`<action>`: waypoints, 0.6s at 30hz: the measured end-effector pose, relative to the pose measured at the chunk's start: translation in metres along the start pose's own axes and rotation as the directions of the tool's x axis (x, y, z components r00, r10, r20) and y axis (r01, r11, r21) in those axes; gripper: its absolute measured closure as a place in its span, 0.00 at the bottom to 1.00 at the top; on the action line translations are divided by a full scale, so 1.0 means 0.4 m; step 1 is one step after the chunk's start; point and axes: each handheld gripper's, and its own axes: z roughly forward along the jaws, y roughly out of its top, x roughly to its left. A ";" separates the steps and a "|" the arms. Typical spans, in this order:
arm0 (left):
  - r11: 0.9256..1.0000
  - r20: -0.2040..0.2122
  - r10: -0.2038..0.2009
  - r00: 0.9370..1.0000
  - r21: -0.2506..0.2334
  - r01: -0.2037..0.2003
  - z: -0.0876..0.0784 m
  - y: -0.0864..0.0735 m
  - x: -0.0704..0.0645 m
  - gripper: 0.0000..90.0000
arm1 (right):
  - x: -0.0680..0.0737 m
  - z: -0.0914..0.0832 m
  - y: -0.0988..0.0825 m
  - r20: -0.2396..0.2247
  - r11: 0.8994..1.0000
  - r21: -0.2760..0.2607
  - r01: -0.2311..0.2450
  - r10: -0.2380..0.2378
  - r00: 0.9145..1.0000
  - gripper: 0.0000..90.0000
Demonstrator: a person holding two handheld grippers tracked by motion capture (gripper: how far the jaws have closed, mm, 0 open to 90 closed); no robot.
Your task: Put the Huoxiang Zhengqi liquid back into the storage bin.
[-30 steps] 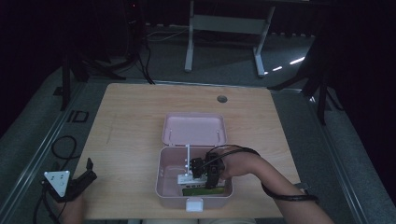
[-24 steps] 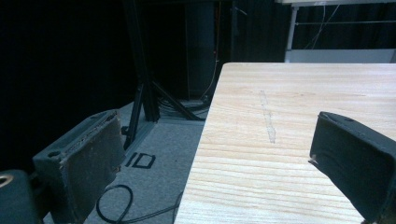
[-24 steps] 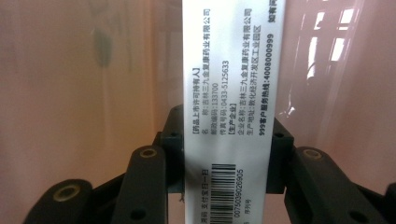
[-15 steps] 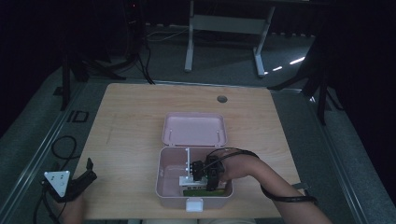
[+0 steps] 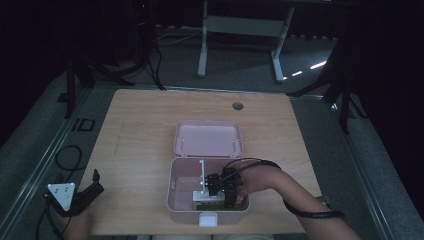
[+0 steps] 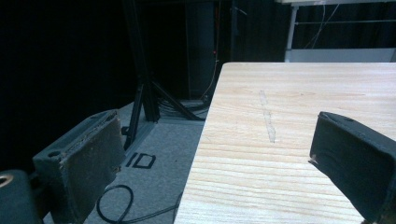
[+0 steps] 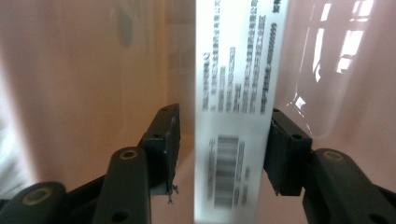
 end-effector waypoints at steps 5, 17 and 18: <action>1.000 0.000 0.001 1.000 -0.001 -0.001 0.000 0.000 0.000 0.04 | 0.009 -0.046 -0.022 0.014 0.999 -0.035 -0.011 0.011 1.000 0.54; 1.000 0.000 0.003 1.000 0.000 -0.003 0.000 0.000 -0.001 0.04 | 0.009 -0.165 -0.105 0.043 0.958 -0.272 -0.088 0.104 0.994 0.28; 1.000 -0.001 0.003 1.000 0.000 -0.003 0.000 0.000 -0.001 0.04 | 0.011 -0.173 -0.112 0.063 0.953 -0.291 -0.086 0.109 0.992 0.22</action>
